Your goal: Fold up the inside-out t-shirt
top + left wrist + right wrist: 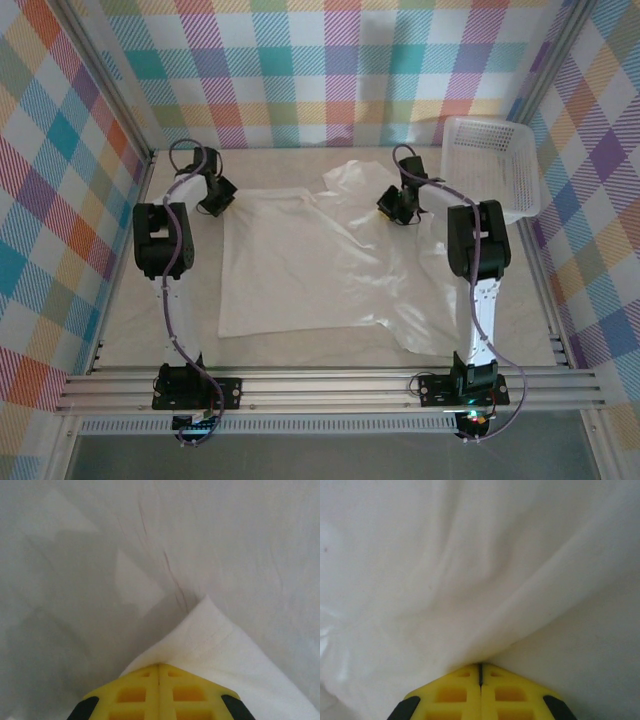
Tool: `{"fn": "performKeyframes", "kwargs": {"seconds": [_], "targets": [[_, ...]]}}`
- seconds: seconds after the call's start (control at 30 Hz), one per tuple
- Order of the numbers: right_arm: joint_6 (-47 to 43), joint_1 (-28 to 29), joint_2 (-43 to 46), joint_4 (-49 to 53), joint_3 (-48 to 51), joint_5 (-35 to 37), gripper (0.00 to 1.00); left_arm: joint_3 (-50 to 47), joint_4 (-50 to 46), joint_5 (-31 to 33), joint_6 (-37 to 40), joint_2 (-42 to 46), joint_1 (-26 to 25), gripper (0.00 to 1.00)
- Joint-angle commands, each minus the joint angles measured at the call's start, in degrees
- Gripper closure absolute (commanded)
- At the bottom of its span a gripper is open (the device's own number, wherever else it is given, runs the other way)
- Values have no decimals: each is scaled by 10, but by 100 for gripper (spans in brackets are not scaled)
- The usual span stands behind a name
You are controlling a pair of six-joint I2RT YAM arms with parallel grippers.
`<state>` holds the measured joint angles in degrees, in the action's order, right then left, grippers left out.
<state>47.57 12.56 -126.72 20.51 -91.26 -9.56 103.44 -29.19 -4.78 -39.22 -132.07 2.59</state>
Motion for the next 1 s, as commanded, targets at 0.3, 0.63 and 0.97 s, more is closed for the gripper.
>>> {"fn": "performKeyframes", "kwargs": {"seconds": [0.3, 0.63, 0.97], "targets": [[88, 20, -80, 20, -164, 9, 100, 119, -101, 24, -25, -55, 99, 100], [-21, -1, 190, 2, 34, 23, 79, -77, 19, -94, -12, 189, 94, 62], [-139, -40, 409, 29, 398, 42, 55, -376, 0, -90, 63, 528, 33, 44]]}}
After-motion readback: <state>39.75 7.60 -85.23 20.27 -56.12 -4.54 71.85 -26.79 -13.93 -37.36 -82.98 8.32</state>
